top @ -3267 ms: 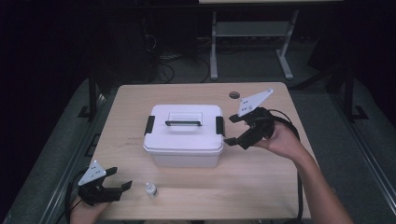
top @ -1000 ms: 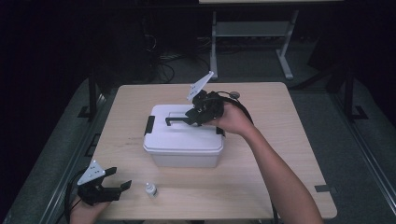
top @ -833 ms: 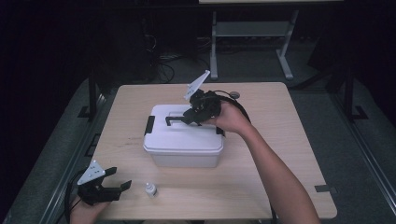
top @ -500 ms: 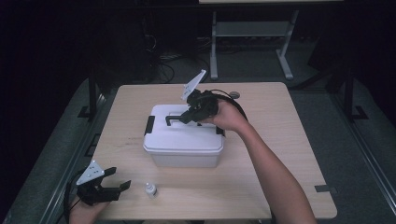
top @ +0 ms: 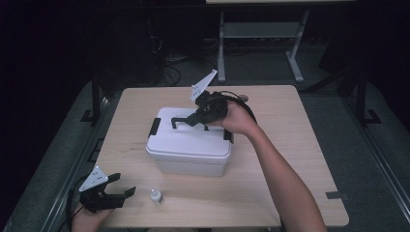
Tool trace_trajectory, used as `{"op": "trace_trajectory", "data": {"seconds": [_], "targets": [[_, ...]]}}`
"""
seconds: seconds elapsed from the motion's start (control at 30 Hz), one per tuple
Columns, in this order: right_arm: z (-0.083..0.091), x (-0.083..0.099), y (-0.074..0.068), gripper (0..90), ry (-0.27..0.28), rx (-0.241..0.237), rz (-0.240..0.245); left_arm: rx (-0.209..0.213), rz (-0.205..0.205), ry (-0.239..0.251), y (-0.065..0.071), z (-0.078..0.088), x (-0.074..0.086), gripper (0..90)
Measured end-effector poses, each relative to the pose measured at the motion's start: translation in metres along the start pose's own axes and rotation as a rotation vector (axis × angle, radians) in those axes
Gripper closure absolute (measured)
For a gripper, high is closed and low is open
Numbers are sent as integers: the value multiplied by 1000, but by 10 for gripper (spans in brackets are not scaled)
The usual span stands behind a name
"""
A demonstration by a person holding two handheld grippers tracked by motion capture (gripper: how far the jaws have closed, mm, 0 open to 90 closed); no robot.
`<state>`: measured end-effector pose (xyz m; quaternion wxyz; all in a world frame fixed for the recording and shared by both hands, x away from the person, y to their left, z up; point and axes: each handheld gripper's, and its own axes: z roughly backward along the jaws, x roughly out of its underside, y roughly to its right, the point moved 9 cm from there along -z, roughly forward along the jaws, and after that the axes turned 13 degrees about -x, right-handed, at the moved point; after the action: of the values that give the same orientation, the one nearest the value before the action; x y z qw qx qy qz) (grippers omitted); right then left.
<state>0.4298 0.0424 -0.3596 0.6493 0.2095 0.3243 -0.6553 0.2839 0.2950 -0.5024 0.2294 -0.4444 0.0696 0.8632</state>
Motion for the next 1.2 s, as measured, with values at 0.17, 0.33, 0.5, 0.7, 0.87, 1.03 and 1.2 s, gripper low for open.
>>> {"op": "trace_trajectory", "data": {"seconds": [0.17,0.33,0.5,0.7,0.87,1.03,1.2], "targets": [[8,-3,-2,838,26,4,12,0,1,1,0,0,0,179],[14,-5,-7,839,29,7,20,-1,1,4,0,1,-1,179],[25,-6,-14,839,34,19,30,3,13,11,0,2,-1,179],[46,-1,-25,839,40,40,36,-3,5,8,-1,1,-1,180],[65,9,-32,839,46,60,36,0,10,7,0,1,-1,181],[83,25,-38,839,45,91,25,8,23,0,0,1,1,182],[99,38,-45,839,58,109,14,4,21,-1,1,1,0,182]]}}
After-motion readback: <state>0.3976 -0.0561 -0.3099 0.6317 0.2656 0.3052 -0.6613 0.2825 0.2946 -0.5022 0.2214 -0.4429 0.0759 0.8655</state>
